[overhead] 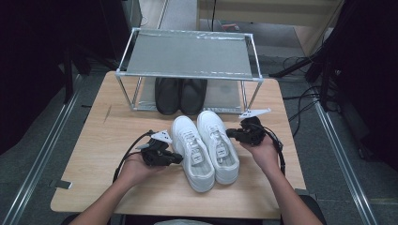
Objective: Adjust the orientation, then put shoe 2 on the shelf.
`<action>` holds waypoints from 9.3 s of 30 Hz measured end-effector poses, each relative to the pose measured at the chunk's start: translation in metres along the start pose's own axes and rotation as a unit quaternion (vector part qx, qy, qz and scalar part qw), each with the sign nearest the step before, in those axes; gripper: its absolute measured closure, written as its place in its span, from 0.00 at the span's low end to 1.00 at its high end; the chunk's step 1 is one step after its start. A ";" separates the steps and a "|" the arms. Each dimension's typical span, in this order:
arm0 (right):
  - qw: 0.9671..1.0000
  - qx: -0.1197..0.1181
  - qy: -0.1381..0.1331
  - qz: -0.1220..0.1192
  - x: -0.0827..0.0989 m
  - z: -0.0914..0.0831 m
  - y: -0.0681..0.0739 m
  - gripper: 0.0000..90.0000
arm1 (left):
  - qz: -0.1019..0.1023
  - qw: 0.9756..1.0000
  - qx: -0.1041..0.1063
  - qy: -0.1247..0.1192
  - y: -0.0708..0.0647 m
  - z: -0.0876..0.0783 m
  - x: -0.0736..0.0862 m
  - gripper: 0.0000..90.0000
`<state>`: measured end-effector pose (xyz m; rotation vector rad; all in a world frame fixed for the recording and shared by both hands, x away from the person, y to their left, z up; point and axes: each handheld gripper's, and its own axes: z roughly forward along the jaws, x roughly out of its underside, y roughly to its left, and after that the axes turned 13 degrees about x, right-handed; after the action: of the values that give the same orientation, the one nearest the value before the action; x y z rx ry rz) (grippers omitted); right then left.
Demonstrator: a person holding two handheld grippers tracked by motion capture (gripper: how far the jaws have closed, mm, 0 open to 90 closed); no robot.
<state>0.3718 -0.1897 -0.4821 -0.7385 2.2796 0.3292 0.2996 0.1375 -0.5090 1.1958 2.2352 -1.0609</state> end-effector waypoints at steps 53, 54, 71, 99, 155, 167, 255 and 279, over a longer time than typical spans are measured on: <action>0.997 -0.028 -0.070 0.028 -0.001 -0.046 0.012 0.64 | -0.019 0.997 -0.034 -0.059 0.019 -0.052 0.008 0.46; 0.997 -0.028 -0.072 0.026 -0.001 -0.047 0.015 0.64 | -0.018 0.997 -0.034 -0.061 0.019 -0.051 0.007 0.46; 0.997 -0.029 -0.077 0.015 0.003 -0.057 0.041 0.57 | -0.010 0.997 -0.040 -0.060 0.029 -0.051 -0.003 0.45; 0.998 -0.006 -0.069 0.007 0.017 -0.046 0.073 0.44 | 0.013 0.999 -0.028 -0.041 0.038 -0.038 -0.024 0.46; 0.998 0.030 -0.046 -0.016 0.022 -0.025 0.085 0.81 | -0.002 0.998 -0.027 -0.061 0.048 -0.048 -0.023 0.46; 0.999 0.016 -0.038 -0.014 0.018 -0.026 0.077 0.84 | -0.011 0.996 -0.044 -0.073 0.050 -0.057 -0.015 0.46; 0.989 -0.054 -0.099 -0.100 -0.267 -0.076 0.049 0.84 | -0.078 0.985 -0.115 -0.105 0.072 -0.098 0.038 0.45; 0.977 0.177 -0.071 0.097 -0.342 -0.016 0.038 0.84 | -0.068 0.986 -0.103 -0.114 0.071 -0.101 0.037 0.45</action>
<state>0.5408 -0.0244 -0.2318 -0.3012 2.1953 0.0570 0.3390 0.2600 -0.4998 0.8023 2.2066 -0.9358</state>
